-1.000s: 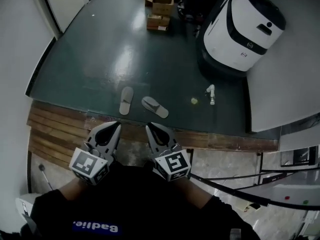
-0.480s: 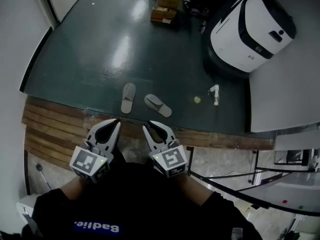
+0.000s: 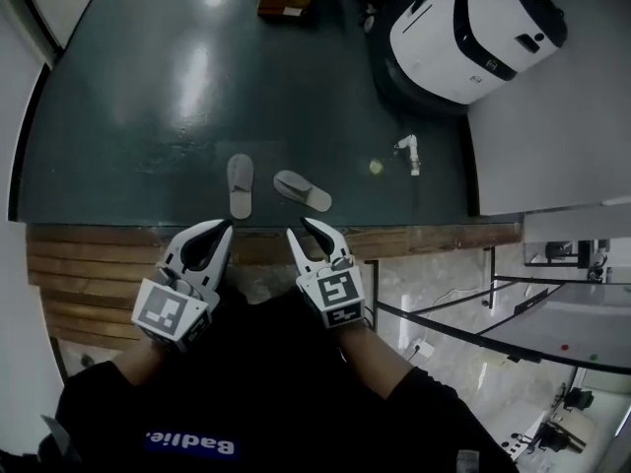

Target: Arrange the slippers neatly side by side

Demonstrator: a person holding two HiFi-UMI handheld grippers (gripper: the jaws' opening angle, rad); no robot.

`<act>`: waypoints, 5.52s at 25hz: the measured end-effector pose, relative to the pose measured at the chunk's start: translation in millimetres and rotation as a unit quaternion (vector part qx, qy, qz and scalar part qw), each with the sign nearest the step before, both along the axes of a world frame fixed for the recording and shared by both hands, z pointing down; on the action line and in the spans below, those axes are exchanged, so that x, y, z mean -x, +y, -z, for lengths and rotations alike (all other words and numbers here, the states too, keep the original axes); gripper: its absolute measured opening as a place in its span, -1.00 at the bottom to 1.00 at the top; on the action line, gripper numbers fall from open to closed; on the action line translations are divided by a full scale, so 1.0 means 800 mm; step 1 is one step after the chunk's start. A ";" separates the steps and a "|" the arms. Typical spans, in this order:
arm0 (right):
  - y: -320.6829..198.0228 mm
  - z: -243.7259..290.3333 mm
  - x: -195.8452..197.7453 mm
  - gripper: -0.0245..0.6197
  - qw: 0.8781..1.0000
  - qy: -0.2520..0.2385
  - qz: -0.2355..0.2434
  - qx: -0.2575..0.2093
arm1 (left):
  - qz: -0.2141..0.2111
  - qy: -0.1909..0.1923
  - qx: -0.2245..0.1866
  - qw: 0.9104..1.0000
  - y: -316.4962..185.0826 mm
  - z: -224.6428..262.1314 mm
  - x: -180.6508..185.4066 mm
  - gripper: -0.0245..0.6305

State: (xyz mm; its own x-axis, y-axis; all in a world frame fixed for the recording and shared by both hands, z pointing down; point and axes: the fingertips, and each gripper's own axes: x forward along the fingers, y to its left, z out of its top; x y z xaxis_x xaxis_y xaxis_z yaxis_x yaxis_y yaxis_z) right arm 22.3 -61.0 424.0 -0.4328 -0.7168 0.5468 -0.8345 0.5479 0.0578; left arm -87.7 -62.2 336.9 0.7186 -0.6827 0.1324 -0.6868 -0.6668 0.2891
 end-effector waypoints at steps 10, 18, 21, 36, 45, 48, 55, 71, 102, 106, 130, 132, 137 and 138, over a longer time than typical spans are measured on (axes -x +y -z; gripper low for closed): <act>-0.055 -0.143 -0.052 -0.65 0.994 0.088 0.042 0.048 | 0.029 -0.016 0.006 0.999 -0.039 -0.015 -0.014 -0.95; -0.122 -0.320 -0.140 -0.65 0.967 0.217 0.099 0.091 | 0.089 -0.030 0.054 0.994 -0.046 -0.035 -0.009 -0.95; -0.151 -0.385 -0.160 -0.65 0.952 0.260 0.123 0.104 | 0.101 -0.040 0.067 0.992 -0.057 -0.050 -0.004 -0.95; -0.208 -0.685 -0.221 -0.65 0.886 0.390 0.166 0.188 | 0.143 -0.104 0.142 0.974 -0.088 -0.190 0.069 -0.95; -0.226 -0.764 -0.236 -0.65 0.855 0.451 0.158 0.204 | 0.158 -0.113 0.202 0.960 -0.060 -0.269 0.091 -0.95; -0.228 -0.781 -0.242 -0.66 0.845 0.462 0.163 0.212 | 0.163 -0.114 0.216 0.956 -0.052 -0.285 0.095 -0.95; -0.226 -0.778 -0.237 -0.90 0.856 0.437 0.140 0.239 | 0.175 -0.095 0.227 0.953 -0.040 -0.295 0.095 -0.95; -0.258 -0.761 -0.135 -0.90 0.871 0.076 -0.223 0.431 | 0.211 -0.062 0.224 0.950 -0.038 -0.289 0.122 -0.95; -0.256 -0.679 -0.061 -0.72 0.881 0.030 -0.255 0.398 | 0.263 -0.011 0.184 0.947 0.032 -0.223 0.208 -0.95; -0.230 -0.612 -0.048 -0.72 0.890 0.020 -0.237 0.390 | 0.246 0.000 0.154 0.957 0.031 -0.179 0.197 -0.95; -0.081 -0.268 -0.025 -0.72 0.921 -0.087 -0.228 0.303 | 0.102 -0.012 0.026 0.994 -0.039 -0.001 0.104 -0.95; -0.072 -0.232 -0.010 -0.72 0.932 -0.096 -0.212 0.279 | 0.088 -0.008 0.024 0.996 -0.035 0.006 0.096 -0.95; -0.055 -0.125 0.011 -0.72 0.958 -0.146 -0.150 0.196 | 0.070 -0.027 0.028 0.997 -0.027 0.006 0.076 -0.95; -0.047 -0.103 0.012 -0.72 0.963 -0.153 -0.131 0.179 | 0.070 -0.029 0.025 0.997 -0.023 0.010 0.069 -0.95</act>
State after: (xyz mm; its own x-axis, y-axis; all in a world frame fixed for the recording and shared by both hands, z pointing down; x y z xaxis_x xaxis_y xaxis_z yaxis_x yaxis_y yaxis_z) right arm 12.5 -99.0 506.4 -0.4425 -0.6123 0.6552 -0.8949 0.2544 -0.3666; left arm -142.6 -80.3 328.5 0.6066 -0.7675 0.2072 -0.7889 -0.5490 0.2761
